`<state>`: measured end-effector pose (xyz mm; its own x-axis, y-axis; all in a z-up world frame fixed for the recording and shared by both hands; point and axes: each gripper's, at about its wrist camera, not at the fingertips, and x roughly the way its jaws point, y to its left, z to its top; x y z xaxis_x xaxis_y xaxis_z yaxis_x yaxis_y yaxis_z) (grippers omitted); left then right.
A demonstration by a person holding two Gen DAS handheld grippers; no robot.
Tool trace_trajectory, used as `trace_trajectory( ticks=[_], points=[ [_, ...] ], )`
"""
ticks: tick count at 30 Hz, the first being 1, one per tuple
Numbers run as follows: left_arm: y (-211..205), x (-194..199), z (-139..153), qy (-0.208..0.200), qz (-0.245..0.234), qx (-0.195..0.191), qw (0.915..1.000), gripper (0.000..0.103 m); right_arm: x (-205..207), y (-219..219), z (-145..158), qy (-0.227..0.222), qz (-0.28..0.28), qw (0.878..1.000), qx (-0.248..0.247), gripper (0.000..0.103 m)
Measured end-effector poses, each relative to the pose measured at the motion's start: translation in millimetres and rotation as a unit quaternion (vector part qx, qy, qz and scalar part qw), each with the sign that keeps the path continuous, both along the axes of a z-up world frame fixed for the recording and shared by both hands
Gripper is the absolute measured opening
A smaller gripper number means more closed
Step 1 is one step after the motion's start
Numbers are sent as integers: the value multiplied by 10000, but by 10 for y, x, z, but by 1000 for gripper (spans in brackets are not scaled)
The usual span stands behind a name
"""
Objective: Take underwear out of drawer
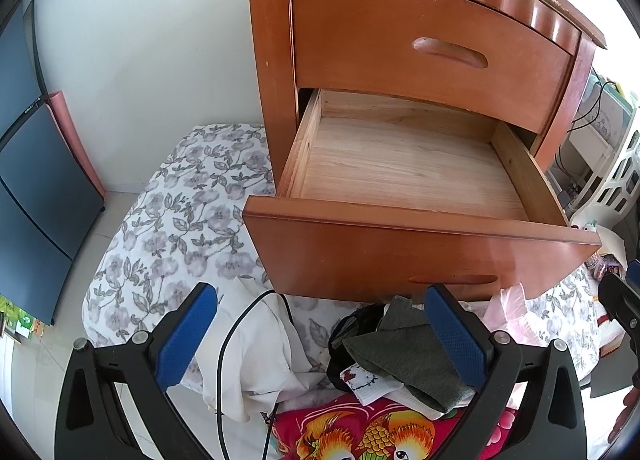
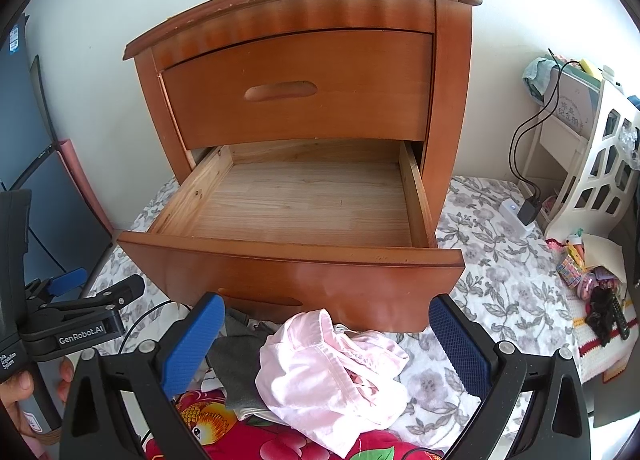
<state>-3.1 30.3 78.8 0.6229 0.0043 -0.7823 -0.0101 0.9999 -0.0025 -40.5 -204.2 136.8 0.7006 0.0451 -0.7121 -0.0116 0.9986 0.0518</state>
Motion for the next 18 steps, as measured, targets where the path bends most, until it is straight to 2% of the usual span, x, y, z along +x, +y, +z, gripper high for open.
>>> trace_trajectory(
  ticks=[18],
  points=[
    [1, 13, -8, 44, -14, 2, 10000, 103, 3, 7, -43, 43, 61, 10000, 3, 103]
  ],
)
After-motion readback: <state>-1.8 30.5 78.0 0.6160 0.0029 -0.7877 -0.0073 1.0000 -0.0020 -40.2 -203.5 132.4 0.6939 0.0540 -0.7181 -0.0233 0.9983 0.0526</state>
